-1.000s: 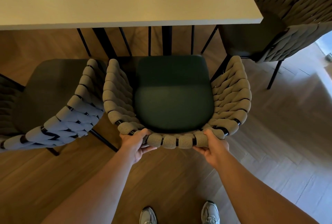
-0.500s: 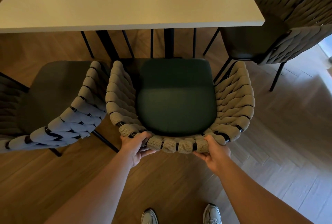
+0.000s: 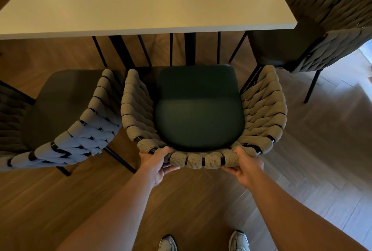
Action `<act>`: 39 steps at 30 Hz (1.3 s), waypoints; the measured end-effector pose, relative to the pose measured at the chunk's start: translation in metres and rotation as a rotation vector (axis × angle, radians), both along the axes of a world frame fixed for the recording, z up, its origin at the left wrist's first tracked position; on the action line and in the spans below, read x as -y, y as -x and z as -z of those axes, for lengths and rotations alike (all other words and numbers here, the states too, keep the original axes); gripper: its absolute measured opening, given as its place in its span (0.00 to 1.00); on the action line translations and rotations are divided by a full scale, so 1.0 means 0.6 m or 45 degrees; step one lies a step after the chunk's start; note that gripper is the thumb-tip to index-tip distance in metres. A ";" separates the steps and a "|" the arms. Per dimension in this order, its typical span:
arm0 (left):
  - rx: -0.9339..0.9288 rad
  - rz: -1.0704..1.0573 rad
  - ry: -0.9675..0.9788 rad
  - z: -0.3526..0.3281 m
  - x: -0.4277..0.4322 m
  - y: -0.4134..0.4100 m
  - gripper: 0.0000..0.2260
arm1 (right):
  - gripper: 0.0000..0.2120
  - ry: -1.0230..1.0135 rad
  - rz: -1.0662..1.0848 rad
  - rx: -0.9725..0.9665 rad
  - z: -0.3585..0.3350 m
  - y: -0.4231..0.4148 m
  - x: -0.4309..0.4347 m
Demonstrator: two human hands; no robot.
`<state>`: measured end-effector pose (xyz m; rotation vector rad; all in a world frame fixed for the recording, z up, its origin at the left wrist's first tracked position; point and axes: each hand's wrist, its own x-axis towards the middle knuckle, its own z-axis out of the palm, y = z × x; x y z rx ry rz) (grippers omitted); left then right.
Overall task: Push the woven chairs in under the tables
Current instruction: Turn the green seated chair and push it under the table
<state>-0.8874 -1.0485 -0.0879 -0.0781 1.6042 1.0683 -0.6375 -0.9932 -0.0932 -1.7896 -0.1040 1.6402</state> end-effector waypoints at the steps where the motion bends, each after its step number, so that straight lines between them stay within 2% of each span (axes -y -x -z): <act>1: 0.004 -0.001 0.001 0.000 -0.002 0.001 0.15 | 0.14 -0.011 -0.009 -0.002 0.001 0.000 -0.001; 10: 0.025 -0.013 0.032 -0.006 0.000 0.010 0.26 | 0.14 -0.077 -0.047 -0.119 0.000 0.001 0.011; 13: -0.059 -0.050 -0.027 -0.007 0.012 0.009 0.36 | 0.22 -0.083 -0.076 -0.147 -0.006 -0.005 0.021; 15: -0.100 -0.048 -0.044 -0.013 0.014 0.007 0.40 | 0.23 -0.110 -0.081 -0.075 -0.006 -0.008 0.021; 23: -0.208 0.008 0.084 -0.027 0.005 0.037 0.35 | 0.16 -0.096 -0.091 -0.002 0.003 0.021 0.033; 27: -0.200 0.015 0.061 -0.029 0.013 0.049 0.33 | 0.16 -0.099 -0.084 0.005 0.008 0.030 0.040; 32: -0.129 0.008 -0.037 -0.026 0.020 0.055 0.35 | 0.17 -0.145 -0.105 0.013 0.016 0.025 0.042; 39: -0.111 -0.033 -0.042 -0.025 0.029 0.048 0.35 | 0.15 -0.152 -0.127 -0.011 0.015 0.022 0.042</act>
